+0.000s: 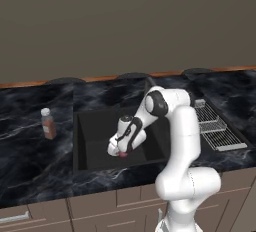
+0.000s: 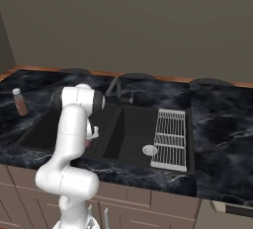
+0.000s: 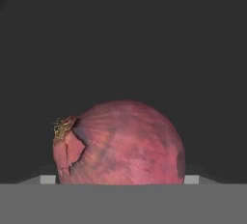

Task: Turn on the sink faucet. Then move the onion from the counter to the sink. Turn off the sink. Move the vegetable from the sink to the pot next to the stove. Finally move the pot to the rear right burner.

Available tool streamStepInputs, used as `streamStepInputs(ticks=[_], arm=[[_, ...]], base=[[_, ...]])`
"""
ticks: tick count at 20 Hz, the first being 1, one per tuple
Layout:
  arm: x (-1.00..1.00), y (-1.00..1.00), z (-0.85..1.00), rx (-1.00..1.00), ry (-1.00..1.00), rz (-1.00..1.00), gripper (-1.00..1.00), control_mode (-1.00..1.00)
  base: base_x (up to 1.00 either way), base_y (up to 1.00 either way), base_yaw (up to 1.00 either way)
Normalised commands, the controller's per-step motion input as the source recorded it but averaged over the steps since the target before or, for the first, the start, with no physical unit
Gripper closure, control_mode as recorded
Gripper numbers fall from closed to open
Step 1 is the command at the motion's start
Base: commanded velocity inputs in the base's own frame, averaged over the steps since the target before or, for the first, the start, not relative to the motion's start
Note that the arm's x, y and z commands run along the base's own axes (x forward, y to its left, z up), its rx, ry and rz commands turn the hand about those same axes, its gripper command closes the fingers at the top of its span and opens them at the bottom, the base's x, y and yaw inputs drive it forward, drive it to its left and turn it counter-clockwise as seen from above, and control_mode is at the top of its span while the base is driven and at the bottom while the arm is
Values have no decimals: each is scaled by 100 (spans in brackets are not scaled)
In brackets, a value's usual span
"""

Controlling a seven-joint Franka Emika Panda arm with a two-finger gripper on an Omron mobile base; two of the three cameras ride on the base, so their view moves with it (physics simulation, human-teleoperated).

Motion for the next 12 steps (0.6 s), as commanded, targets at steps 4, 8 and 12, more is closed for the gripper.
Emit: streamStepInputs(ticks=[4,8,12], arm=[[-8,11,58,0,-6,-10,100,-100],[-7,19,72,0,-9,-9,100,-100],[-15,8,74,0,-7,-9,100,-100]], base=[[0,0,0],[0,0,0],[0,0,0]])
